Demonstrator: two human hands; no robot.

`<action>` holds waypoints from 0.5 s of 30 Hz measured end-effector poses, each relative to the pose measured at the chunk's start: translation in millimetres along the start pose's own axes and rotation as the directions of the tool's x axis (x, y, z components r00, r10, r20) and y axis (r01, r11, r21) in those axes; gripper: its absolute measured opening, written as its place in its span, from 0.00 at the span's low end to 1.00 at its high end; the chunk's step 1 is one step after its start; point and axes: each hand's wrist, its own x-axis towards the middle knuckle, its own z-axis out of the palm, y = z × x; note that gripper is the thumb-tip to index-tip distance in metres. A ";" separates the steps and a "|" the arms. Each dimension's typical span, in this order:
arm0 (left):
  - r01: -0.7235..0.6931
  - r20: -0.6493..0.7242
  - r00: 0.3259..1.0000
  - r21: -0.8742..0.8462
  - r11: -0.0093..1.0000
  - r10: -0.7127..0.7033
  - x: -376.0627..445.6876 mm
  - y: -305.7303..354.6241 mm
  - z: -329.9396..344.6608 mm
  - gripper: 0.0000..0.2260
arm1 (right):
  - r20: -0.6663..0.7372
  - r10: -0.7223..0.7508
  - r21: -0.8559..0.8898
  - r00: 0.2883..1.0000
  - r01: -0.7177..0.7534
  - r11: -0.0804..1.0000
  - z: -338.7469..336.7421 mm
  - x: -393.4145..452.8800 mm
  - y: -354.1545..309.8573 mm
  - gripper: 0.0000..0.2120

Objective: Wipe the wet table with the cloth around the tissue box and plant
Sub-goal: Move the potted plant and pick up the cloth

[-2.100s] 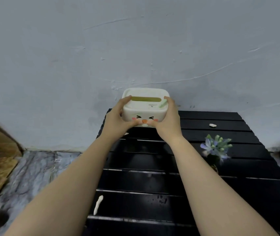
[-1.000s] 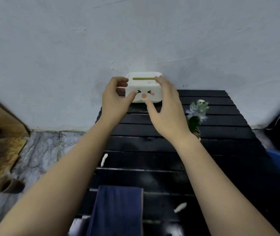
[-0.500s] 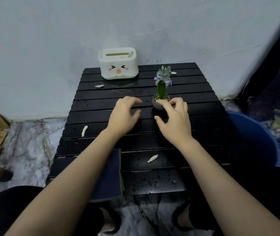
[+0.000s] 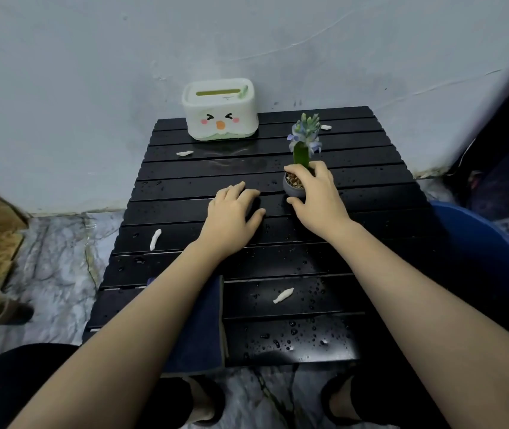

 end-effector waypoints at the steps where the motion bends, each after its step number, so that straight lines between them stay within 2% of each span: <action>1: -0.002 -0.017 1.000 0.003 1.000 0.002 2.3 0.6 -0.5 0.19 | -0.003 -0.006 0.016 1.000 0.006 1.000 0.3 3.0 0.0 0.25; 6: -0.006 -0.099 0.995 0.065 0.998 0.013 22.3 1.8 -3.7 0.16 | -0.019 0.011 0.112 1.000 -0.009 0.994 -4.0 36.4 -2.8 0.25; 15: -0.009 -0.075 0.997 0.060 0.998 0.014 73.2 -6.1 -7.9 0.22 | -0.007 0.035 0.128 0.999 -0.034 0.991 -5.2 131.2 1.2 0.26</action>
